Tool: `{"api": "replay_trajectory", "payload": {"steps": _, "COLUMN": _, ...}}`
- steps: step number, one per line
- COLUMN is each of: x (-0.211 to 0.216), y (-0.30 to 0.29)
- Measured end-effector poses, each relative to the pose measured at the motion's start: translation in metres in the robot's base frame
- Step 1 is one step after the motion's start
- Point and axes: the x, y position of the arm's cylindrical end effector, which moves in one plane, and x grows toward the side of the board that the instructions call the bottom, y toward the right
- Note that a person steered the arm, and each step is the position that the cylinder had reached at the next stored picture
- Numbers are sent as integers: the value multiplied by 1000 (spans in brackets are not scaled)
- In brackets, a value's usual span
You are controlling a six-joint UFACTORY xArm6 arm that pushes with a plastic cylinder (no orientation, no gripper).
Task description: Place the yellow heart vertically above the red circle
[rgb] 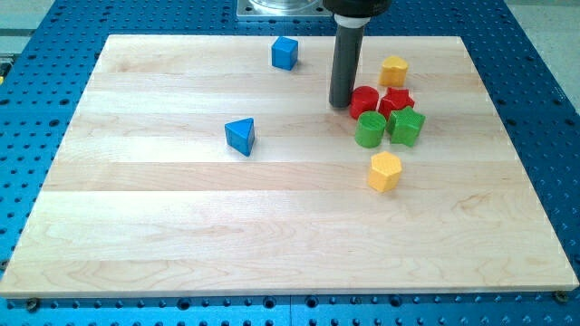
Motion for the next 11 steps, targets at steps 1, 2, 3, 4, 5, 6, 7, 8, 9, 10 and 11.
{"api": "replay_trajectory", "payload": {"steps": 1, "x": -8, "y": 11}}
{"api": "replay_trajectory", "payload": {"steps": 2, "x": 8, "y": 27}}
{"api": "replay_trajectory", "payload": {"steps": 3, "x": 10, "y": 29}}
{"api": "replay_trajectory", "payload": {"steps": 4, "x": -21, "y": 33}}
{"api": "replay_trajectory", "payload": {"steps": 5, "x": -61, "y": 58}}
{"api": "replay_trajectory", "payload": {"steps": 6, "x": -76, "y": 109}}
{"api": "replay_trajectory", "payload": {"steps": 7, "x": -70, "y": 167}}
{"api": "replay_trajectory", "payload": {"steps": 8, "x": -59, "y": 217}}
{"api": "replay_trajectory", "payload": {"steps": 9, "x": -38, "y": 249}}
{"api": "replay_trajectory", "payload": {"steps": 10, "x": -36, "y": 210}}
{"api": "replay_trajectory", "payload": {"steps": 11, "x": -89, "y": 72}}
